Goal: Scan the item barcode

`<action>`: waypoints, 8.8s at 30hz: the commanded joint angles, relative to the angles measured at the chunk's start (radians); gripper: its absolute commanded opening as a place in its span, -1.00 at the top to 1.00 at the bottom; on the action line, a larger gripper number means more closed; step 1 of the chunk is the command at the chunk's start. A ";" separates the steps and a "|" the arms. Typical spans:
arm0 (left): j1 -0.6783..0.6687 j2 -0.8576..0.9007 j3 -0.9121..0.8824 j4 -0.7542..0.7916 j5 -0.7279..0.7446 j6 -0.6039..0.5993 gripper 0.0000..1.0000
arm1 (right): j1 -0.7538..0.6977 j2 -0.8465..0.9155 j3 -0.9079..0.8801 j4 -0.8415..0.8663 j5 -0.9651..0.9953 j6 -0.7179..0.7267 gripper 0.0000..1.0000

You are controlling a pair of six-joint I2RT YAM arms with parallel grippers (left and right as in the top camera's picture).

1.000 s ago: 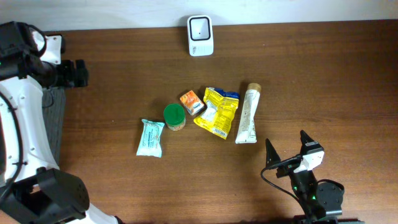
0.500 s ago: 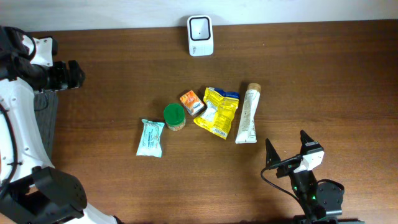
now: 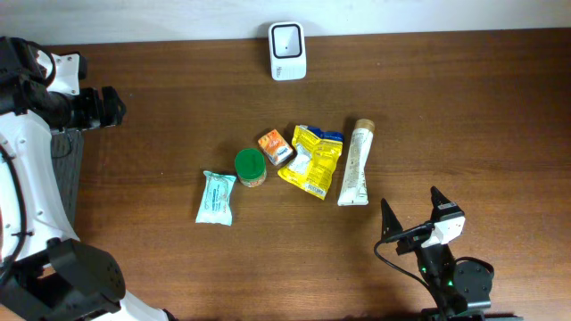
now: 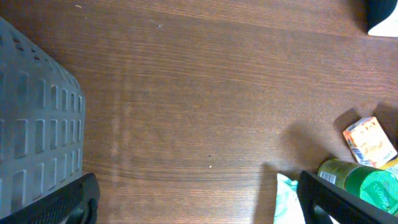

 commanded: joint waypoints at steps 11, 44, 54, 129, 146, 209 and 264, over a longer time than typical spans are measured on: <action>-0.001 0.011 0.008 -0.002 0.018 0.016 -0.98 | 0.007 -0.004 -0.005 -0.007 -0.005 0.007 -0.96; -0.001 0.011 0.008 -0.002 0.018 0.016 -0.98 | 0.007 -0.004 -0.005 -0.007 -0.005 0.007 -0.97; -0.001 0.011 0.008 -0.002 0.018 0.016 -0.98 | 0.007 -0.004 0.001 0.024 -0.155 0.011 -0.97; -0.001 0.011 0.008 -0.002 0.018 0.016 -0.98 | -0.046 1.738 1.081 -0.563 -0.661 -0.054 0.92; -0.001 0.011 0.008 -0.002 0.018 0.016 -0.98 | 0.164 1.392 1.441 -0.772 -1.114 -0.145 0.92; -0.001 0.011 0.008 -0.002 0.018 0.016 -0.98 | 0.432 2.604 2.412 -0.374 0.956 -0.820 0.92; -0.001 0.011 0.008 -0.002 0.018 0.016 -0.98 | -0.378 2.093 1.718 -1.051 0.170 0.147 0.92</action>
